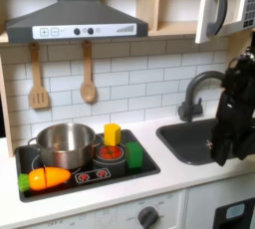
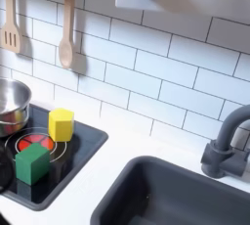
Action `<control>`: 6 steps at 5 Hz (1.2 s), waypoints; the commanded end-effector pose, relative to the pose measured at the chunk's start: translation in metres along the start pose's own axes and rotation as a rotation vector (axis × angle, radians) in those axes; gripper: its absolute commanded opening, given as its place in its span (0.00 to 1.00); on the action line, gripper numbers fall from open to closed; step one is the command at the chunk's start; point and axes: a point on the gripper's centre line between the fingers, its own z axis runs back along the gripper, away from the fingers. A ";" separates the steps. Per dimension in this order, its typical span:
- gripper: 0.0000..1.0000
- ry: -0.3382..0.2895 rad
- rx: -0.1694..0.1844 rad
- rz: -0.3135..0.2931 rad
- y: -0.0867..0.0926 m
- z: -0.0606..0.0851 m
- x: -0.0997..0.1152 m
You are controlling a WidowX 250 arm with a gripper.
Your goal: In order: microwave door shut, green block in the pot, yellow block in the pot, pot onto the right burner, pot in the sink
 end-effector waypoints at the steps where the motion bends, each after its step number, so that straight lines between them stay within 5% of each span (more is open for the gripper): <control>1: 0.00 -0.056 0.022 0.066 0.020 0.005 0.029; 6: 0.00 -0.243 0.058 0.116 0.050 0.031 0.109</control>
